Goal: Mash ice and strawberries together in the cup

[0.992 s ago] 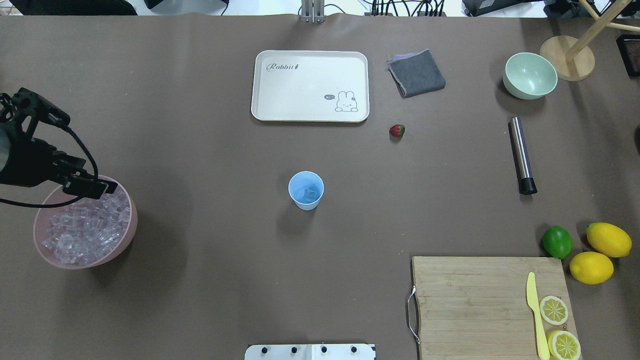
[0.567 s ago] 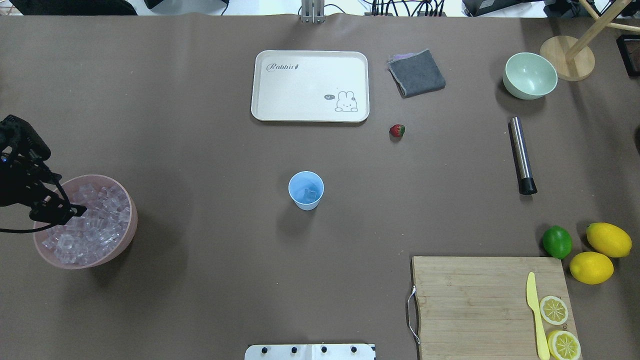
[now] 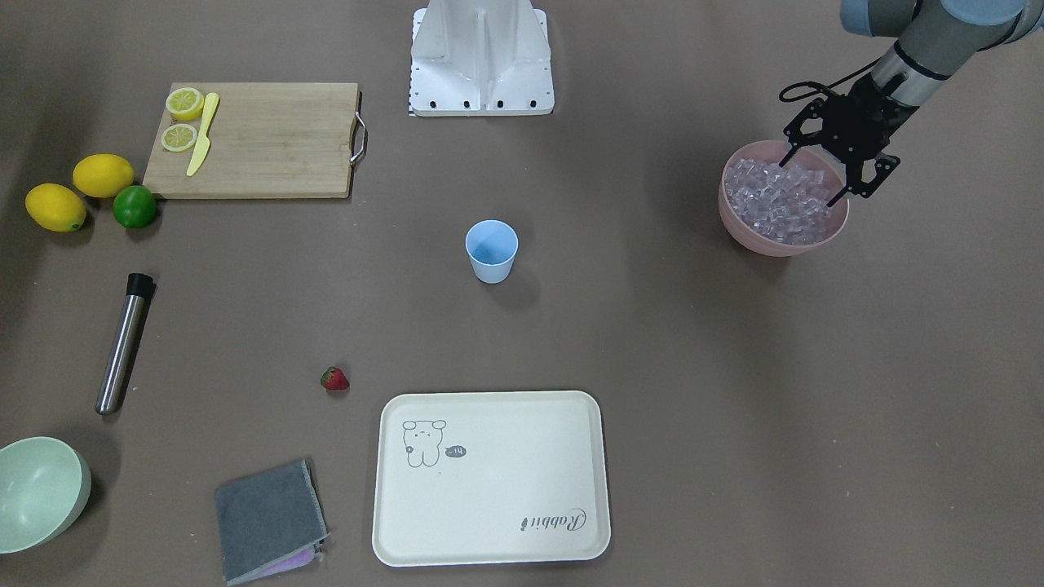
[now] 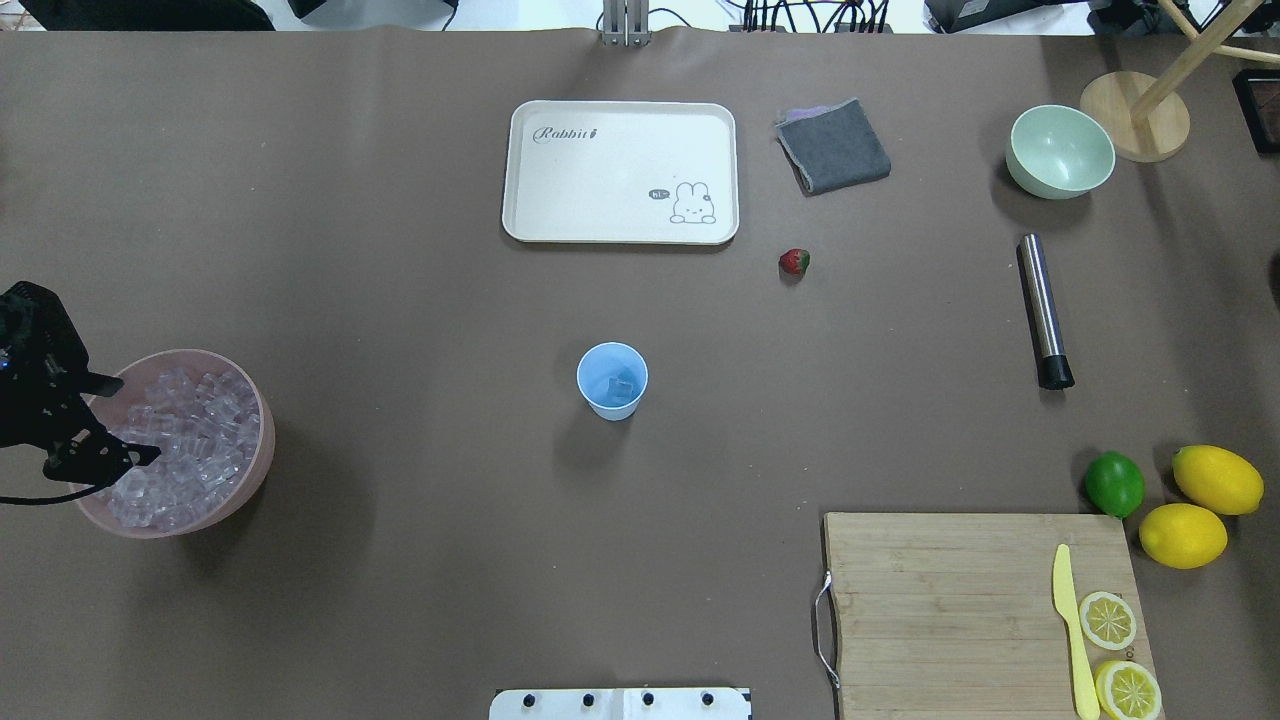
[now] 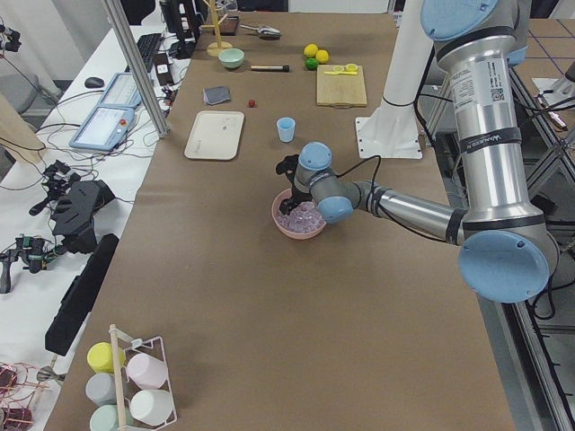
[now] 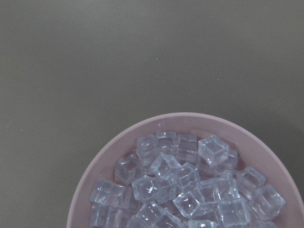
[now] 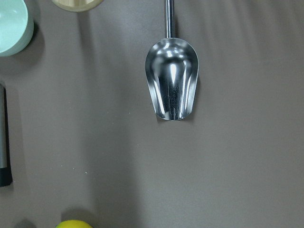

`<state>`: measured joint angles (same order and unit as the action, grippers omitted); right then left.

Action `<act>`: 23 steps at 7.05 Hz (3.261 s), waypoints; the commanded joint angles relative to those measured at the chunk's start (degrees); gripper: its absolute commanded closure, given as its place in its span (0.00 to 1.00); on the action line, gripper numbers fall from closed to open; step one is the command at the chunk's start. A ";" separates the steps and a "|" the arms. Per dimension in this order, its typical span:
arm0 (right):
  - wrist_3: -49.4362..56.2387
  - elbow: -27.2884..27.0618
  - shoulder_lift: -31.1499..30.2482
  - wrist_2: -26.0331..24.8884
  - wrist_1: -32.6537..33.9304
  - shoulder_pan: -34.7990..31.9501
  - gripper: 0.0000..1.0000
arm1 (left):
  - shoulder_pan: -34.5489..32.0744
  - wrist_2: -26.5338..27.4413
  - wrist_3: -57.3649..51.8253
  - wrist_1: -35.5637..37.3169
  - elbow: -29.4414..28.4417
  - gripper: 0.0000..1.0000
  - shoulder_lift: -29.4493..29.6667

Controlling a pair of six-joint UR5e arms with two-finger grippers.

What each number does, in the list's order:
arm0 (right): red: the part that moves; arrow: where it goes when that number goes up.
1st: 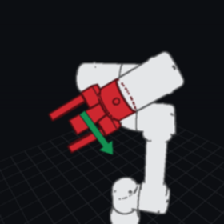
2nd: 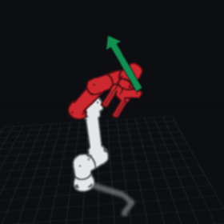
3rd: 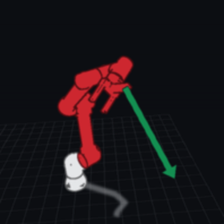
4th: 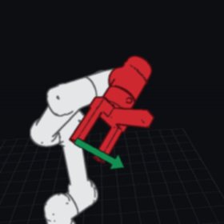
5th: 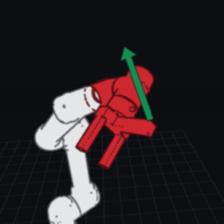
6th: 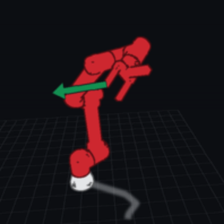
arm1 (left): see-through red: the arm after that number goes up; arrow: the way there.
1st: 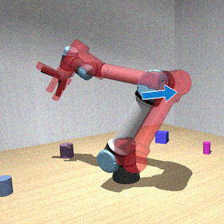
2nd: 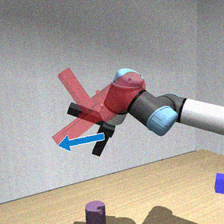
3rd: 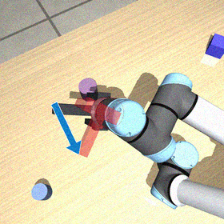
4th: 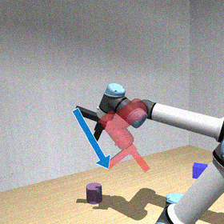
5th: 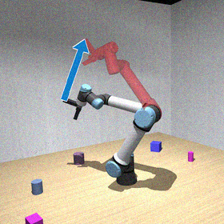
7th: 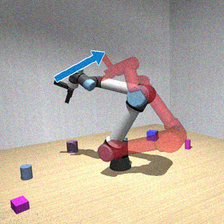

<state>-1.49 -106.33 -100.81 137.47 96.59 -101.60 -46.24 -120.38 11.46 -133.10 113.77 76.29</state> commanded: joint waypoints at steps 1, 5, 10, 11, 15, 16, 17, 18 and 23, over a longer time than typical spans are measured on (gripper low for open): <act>0.00 0.07 -0.09 -0.10 0.00 0.00 0.00 | 1.94 -0.03 -0.04 -2.49 -0.13 0.05 -2.71; 0.00 0.16 -0.27 -0.19 -0.09 0.00 0.00 | 3.61 -0.03 -0.04 -3.57 -0.48 0.08 -3.96; 0.09 0.16 -0.79 -0.36 -0.18 0.00 0.00 | 3.97 0.06 -0.13 -3.57 -2.24 0.20 -3.43; 0.09 0.24 -0.79 -0.45 -0.09 0.00 0.00 | 3.97 -0.03 -0.12 -3.57 -2.24 0.20 -3.52; 0.09 0.24 -0.79 -0.63 -0.09 0.00 0.00 | 5.46 0.06 0.22 -3.57 -3.29 0.20 -2.73; 0.09 0.24 -0.79 -0.63 -0.09 0.00 0.00 | 5.90 0.23 0.31 -3.48 -3.64 0.20 -2.47; 0.09 0.24 -0.79 -0.63 -0.09 0.00 0.00 | 5.90 0.15 0.40 -3.48 -3.73 0.26 -2.46; 0.09 0.24 -0.79 -0.63 -0.09 0.00 0.00 | 5.90 0.15 0.32 -3.57 -3.73 0.37 -2.55; 0.00 -0.02 -0.71 -0.45 -0.09 -0.09 0.00 | 5.02 -0.03 0.23 -3.65 -3.20 0.85 -3.17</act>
<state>-1.49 -106.30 -101.52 136.99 96.50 -101.69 -41.02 -120.34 11.76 -136.72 110.47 73.18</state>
